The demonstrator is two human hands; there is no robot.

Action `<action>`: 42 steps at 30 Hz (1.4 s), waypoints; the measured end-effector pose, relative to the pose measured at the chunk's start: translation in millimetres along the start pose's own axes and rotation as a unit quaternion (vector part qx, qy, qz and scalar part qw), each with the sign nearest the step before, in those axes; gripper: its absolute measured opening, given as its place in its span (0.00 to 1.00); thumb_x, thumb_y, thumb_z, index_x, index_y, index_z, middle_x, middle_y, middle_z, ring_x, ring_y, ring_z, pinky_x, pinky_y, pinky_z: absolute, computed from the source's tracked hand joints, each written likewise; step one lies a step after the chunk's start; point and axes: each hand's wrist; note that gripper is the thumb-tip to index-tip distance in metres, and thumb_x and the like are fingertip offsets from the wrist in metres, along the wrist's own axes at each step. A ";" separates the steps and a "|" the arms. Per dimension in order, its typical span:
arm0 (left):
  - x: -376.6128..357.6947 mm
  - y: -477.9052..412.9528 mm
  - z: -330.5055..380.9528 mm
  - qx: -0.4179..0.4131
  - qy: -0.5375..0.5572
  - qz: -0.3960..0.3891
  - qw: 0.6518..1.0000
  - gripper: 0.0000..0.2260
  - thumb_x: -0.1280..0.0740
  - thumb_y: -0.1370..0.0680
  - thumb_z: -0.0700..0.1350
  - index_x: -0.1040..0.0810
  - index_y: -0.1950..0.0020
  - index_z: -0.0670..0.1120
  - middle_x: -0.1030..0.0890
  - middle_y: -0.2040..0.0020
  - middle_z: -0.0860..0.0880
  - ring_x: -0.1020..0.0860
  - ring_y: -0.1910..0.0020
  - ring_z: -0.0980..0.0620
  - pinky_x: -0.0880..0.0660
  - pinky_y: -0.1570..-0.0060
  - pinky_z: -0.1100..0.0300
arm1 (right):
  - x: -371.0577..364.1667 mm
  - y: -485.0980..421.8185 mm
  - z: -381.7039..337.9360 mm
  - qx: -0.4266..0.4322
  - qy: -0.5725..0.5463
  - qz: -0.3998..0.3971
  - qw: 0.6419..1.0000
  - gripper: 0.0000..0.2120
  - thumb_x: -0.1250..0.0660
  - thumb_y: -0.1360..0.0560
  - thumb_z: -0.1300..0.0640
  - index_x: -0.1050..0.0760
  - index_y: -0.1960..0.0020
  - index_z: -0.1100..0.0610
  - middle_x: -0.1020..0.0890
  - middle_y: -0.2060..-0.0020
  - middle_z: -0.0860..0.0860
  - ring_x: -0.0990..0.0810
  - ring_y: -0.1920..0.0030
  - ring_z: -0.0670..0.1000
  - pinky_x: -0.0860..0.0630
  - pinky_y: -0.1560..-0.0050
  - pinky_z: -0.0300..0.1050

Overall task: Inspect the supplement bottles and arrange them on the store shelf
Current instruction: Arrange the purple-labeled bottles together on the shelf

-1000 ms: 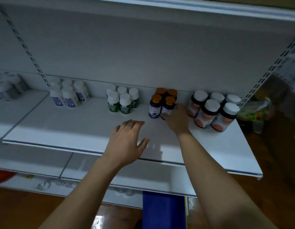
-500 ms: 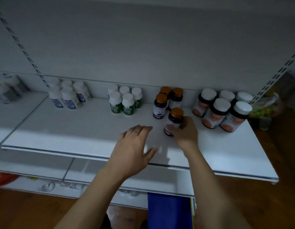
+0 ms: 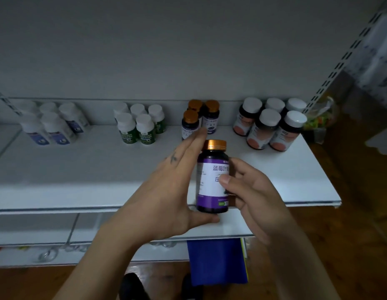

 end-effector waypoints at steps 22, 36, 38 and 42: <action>8.6 23.2 22.0 0.001 0.008 0.091 0.996 0.55 0.24 0.40 0.65 0.51 0.20 0.55 0.41 0.29 0.61 0.36 0.30 0.58 0.33 0.35 0.68 | -6.9 -9.8 -8.5 -0.064 -0.112 -0.195 0.972 0.24 0.23 0.38 0.54 0.18 0.42 0.55 0.18 0.49 0.58 0.20 0.47 0.59 0.20 0.47 0.51; 8.1 2.4 15.0 0.004 0.030 0.072 0.997 0.52 0.24 0.40 0.64 0.48 0.23 0.57 0.40 0.30 0.61 0.36 0.30 0.60 0.35 0.36 0.72 | -0.7 -17.4 -8.4 -0.062 -0.189 -0.182 0.963 0.19 0.33 0.34 0.60 0.17 0.43 0.58 0.16 0.50 0.59 0.16 0.50 0.56 0.19 0.54 0.51; 9.8 1.1 14.4 0.006 0.039 0.075 0.996 0.52 0.22 0.39 0.61 0.47 0.22 0.56 0.39 0.30 0.60 0.37 0.30 0.61 0.36 0.39 0.77 | -0.8 -17.7 -10.0 -0.062 -0.203 -0.189 0.959 0.18 0.33 0.33 0.58 0.16 0.44 0.56 0.16 0.51 0.57 0.15 0.51 0.56 0.19 0.55 0.50; 10.8 0.3 13.1 0.002 0.051 0.070 0.996 0.54 0.19 0.37 0.51 0.52 0.22 0.58 0.41 0.30 0.63 0.41 0.31 0.69 0.41 0.42 0.82 | 2.2 -22.6 -10.4 -0.046 -0.201 -0.214 0.955 0.25 0.28 0.34 0.59 0.21 0.37 0.58 0.18 0.45 0.61 0.17 0.46 0.60 0.20 0.45 0.56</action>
Point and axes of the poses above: each hand's wrist, its own y-axis away from the middle knuckle, its own x-axis out of the back of the hand, z = x × y
